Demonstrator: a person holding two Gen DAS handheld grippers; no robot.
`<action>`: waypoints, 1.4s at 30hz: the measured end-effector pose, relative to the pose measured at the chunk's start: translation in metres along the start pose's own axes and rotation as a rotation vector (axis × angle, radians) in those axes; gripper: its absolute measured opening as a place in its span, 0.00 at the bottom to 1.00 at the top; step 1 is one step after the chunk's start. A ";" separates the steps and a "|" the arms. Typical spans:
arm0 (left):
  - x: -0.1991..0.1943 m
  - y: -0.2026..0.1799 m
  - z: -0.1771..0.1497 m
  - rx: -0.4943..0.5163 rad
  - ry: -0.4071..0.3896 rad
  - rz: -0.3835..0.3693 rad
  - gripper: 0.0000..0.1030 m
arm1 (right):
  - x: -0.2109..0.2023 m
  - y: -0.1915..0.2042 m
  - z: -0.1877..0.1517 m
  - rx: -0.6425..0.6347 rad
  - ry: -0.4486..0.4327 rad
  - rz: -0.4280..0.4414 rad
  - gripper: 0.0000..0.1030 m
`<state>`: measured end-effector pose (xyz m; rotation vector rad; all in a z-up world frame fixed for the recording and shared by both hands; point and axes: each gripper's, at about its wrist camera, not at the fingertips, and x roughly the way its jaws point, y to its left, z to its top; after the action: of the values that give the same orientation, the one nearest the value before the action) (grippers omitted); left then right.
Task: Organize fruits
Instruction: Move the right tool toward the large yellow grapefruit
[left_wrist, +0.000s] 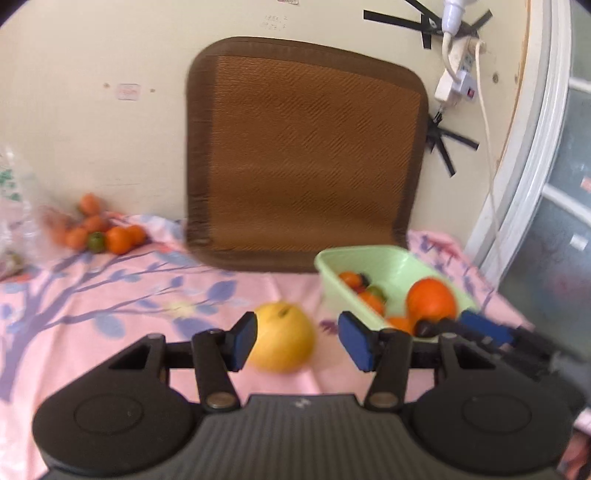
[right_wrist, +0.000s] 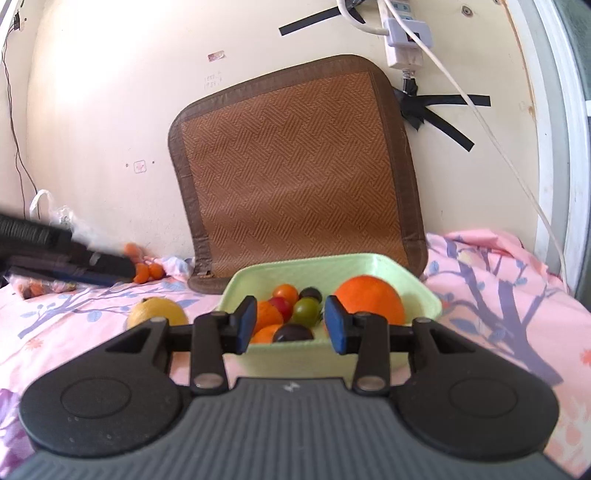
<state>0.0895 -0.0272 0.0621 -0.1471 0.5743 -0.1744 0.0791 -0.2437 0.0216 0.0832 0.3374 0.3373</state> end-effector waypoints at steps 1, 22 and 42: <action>-0.005 0.000 -0.008 0.023 0.002 0.026 0.48 | -0.006 0.004 -0.002 -0.001 0.003 0.008 0.42; -0.021 -0.006 -0.075 0.075 0.069 0.089 0.50 | -0.055 0.018 -0.041 0.295 0.080 -0.037 0.42; -0.025 -0.007 -0.084 0.108 0.043 0.038 0.52 | -0.053 0.007 -0.042 0.372 0.095 -0.033 0.42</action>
<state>0.0220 -0.0367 0.0067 -0.0275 0.6088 -0.1721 0.0159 -0.2543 -0.0005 0.4270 0.4925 0.2428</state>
